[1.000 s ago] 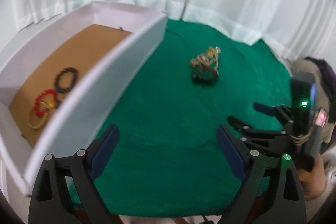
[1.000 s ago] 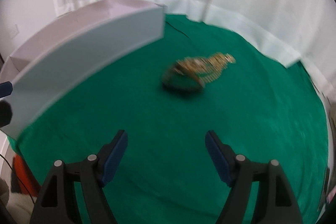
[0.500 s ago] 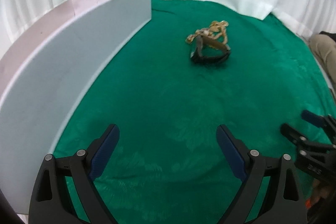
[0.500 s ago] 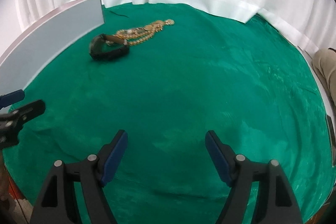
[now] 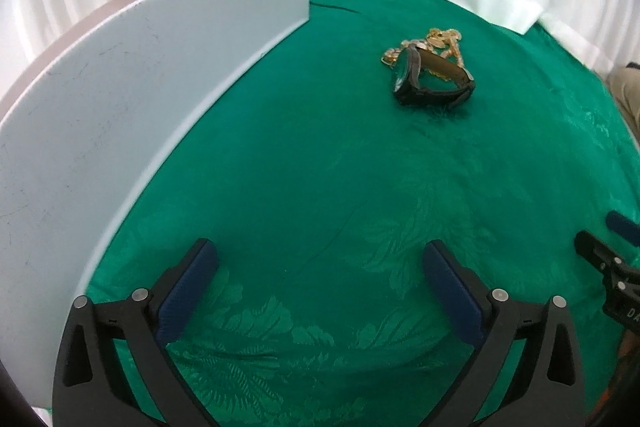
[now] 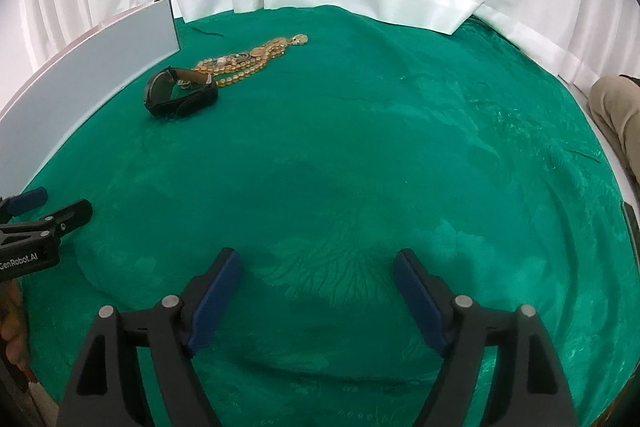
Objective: Organize jewelry
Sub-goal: 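Move both open grippers back toward the watch and gold chains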
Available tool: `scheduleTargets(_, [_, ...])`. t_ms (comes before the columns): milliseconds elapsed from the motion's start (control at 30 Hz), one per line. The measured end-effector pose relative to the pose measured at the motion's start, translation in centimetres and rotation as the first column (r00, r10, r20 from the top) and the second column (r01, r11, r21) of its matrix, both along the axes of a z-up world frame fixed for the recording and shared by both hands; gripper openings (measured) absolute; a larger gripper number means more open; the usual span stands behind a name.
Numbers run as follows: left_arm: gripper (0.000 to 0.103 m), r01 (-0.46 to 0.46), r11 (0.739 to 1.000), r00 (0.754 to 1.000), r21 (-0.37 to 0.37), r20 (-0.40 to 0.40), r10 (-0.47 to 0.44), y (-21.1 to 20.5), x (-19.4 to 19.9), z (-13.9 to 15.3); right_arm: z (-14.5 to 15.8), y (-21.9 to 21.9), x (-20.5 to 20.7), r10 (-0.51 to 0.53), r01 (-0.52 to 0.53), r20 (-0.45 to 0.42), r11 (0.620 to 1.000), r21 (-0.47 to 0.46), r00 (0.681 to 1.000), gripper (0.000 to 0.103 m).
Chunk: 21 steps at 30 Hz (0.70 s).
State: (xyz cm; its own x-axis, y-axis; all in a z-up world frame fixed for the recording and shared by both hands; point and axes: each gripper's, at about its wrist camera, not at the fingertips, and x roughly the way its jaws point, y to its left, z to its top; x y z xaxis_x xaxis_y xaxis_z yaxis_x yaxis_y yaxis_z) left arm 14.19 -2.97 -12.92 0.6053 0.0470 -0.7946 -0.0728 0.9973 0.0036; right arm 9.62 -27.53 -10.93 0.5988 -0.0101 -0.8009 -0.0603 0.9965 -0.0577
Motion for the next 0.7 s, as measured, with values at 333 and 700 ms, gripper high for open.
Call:
scheduleTargets(333, [0.103,0.004,1.000,1.000,-0.004,0.005,-0.004,-0.01,0.01,-0.07,-0.25,0.08,-0.44,-0.005,0.005,0.038,1.000,0.000,0.999,0.085])
scheduleTargets(700, [0.103,0.004,1.000,1.000,-0.004,0.002,-0.004,-0.05,0.00,-0.11,-0.28,0.01,-0.42,-0.004,0.004,0.039,1.000,0.000,0.999,0.085])
